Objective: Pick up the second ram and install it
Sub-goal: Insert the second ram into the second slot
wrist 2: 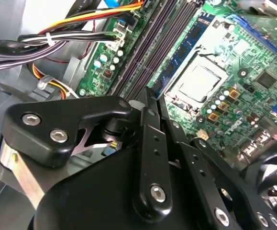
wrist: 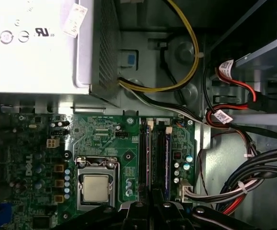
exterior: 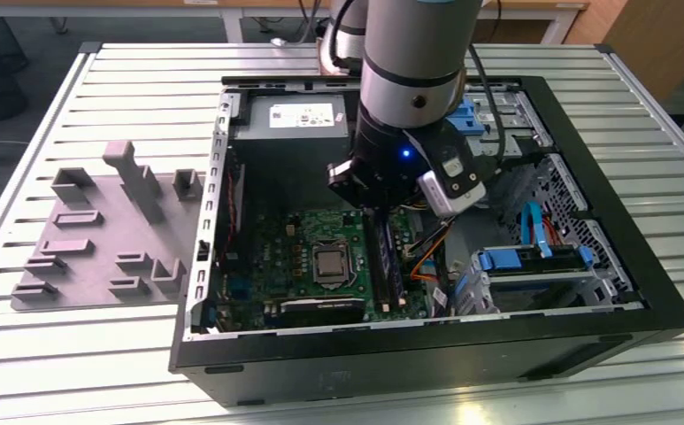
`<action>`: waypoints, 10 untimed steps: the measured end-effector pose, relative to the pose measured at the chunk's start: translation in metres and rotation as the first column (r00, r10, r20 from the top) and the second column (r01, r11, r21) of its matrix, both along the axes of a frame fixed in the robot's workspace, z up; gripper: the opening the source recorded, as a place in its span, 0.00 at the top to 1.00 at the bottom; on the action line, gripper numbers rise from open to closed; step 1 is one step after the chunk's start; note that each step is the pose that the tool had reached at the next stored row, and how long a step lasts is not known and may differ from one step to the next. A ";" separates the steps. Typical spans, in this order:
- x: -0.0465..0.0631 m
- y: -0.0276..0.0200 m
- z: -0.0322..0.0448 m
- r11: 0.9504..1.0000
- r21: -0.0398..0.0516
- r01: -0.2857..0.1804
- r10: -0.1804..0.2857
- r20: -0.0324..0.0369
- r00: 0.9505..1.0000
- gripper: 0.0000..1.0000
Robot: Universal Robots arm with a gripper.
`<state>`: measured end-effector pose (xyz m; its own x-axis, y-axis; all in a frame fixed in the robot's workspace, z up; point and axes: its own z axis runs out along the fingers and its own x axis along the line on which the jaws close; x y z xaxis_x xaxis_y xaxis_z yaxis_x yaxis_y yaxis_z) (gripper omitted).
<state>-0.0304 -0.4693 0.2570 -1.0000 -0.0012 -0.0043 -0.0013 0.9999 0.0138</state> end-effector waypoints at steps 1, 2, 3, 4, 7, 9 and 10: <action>0.000 0.0000 -0.0018 1.000 0.000 0.000 0.000 0.000 1.000 0.86; 0.000 0.0000 -0.0036 1.000 0.000 0.000 0.000 0.000 1.000 0.86; 0.000 -0.0001 -0.0048 1.000 0.000 0.000 0.000 0.000 1.000 0.86; 0.000 -0.0001 -0.0050 1.000 0.000 0.000 0.000 0.000 1.000 0.86; 0.000 -0.0001 -0.0052 1.000 0.000 0.000 0.000 0.000 1.000 0.86; 0.000 -0.0001 -0.0052 1.000 0.000 0.000 0.000 0.000 1.000 0.86; 0.000 -0.0001 -0.0052 1.000 0.000 0.000 0.000 0.000 1.000 0.86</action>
<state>-0.0300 -0.4694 0.2518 -1.0000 -0.0012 -0.0040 -0.0013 0.9999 0.0138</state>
